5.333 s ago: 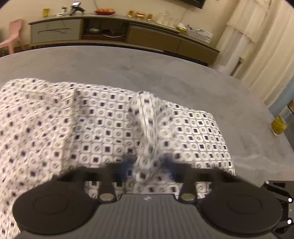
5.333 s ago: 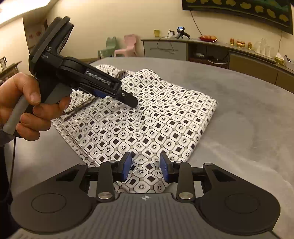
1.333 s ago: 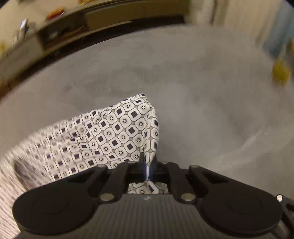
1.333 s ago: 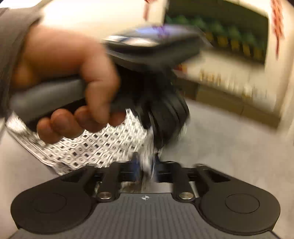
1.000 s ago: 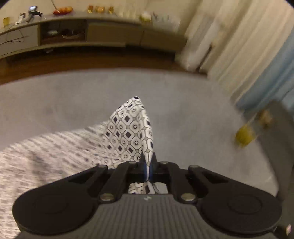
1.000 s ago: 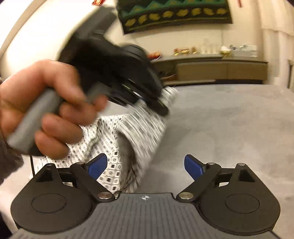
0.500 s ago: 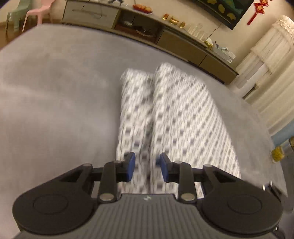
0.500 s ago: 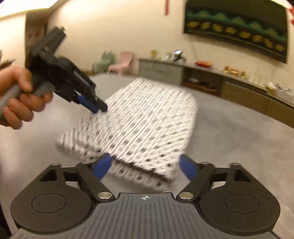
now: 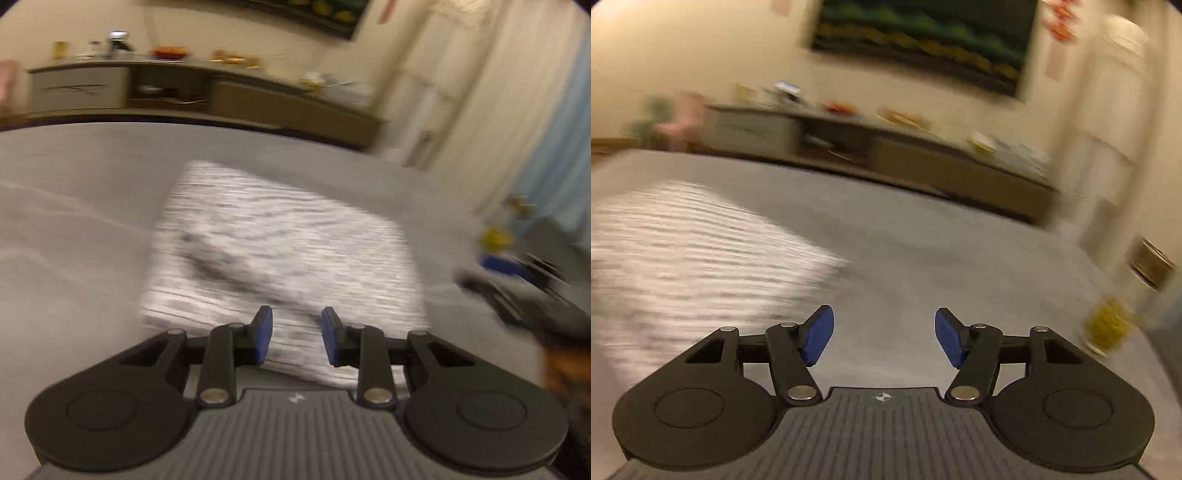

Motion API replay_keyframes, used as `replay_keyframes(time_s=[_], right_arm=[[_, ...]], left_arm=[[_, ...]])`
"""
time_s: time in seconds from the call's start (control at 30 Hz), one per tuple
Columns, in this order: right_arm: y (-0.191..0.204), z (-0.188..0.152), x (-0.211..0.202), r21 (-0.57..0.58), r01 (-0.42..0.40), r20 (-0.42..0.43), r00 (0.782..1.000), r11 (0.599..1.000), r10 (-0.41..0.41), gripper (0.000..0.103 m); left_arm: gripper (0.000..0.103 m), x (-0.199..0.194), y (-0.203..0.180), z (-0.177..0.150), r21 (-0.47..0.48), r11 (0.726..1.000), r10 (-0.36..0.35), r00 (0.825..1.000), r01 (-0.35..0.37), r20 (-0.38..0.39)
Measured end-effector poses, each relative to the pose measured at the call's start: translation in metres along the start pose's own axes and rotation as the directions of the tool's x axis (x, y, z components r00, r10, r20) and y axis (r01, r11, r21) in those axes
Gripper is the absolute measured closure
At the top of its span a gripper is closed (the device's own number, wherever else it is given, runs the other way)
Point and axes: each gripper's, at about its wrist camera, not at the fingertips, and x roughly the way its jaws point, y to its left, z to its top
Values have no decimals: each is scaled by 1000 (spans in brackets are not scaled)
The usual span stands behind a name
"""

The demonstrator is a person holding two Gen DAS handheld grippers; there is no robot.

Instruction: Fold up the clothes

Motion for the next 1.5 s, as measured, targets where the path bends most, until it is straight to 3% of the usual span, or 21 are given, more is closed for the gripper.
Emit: replay_keyframes(time_s=[0.1,0.17,0.27,0.33,0.43,0.5,0.63,0.7,0.8,0.9,0.97,1.0,1.03,1.07,1.2,1.3,1.43,1.5], right_arm=[[57,-5,-5,-94,-194,-19,981,977,193,48],[78,-15,9,-157,-193,-65,981,968,185,57],[67,-18,16,-155,-95,-103,991,983,80,56],[49,-17,18,-166,-12,-128,992,986,-9,56],[17,-21,13,-113,41,-167,984,993,-59,56],[16,-16,-6,-110,65,-125,989,992,-78,55],[74,16,-18,-237,-26,-18,1000,971,22,47],[108,28,-21,-324,-90,6,995,942,97,42],[154,47,10,-456,-121,4,990,882,138,42],[176,53,44,-498,-106,-41,994,861,99,49],[181,56,62,-494,-96,-71,995,864,70,79],[181,57,69,-486,-93,-78,995,869,63,84],[182,59,68,-483,-88,-69,996,871,62,97],[182,61,62,-484,-80,-53,997,871,62,101],[198,68,41,-496,-104,-15,994,862,111,102],[219,50,34,-540,-136,-46,990,830,132,103],[229,25,46,-576,-110,-64,994,810,89,103],[224,26,36,-554,-101,-39,995,827,95,103]], left_arm=[[85,-4,24,-2,40,993,110,992,-108,-55],[94,5,26,-3,80,985,161,983,-154,-94],[96,-11,30,-4,67,988,149,984,-142,-98],[90,-12,28,-1,87,988,135,986,-127,-95],[84,-17,26,5,107,989,109,989,-98,-100],[84,-19,30,5,103,991,94,990,-83,-108],[84,-21,40,12,66,998,24,994,-16,-110],[84,-17,49,15,51,999,-1,994,7,-111],[87,-8,66,15,-3,1000,-26,990,26,-140],[89,0,73,11,-35,998,-51,989,46,-142],[89,1,81,11,-96,993,-85,986,72,-140],[89,1,86,10,-127,988,-102,985,85,-139],[91,2,90,10,-156,983,-119,983,97,-137],[92,3,94,10,-180,978,-128,982,102,-136],[95,4,99,11,-229,967,-144,980,110,-136],[95,2,100,11,-243,963,-148,981,114,-127],[94,-6,99,11,-247,961,-155,982,126,-104],[88,-10,99,11,-248,960,-158,983,131,-93]])
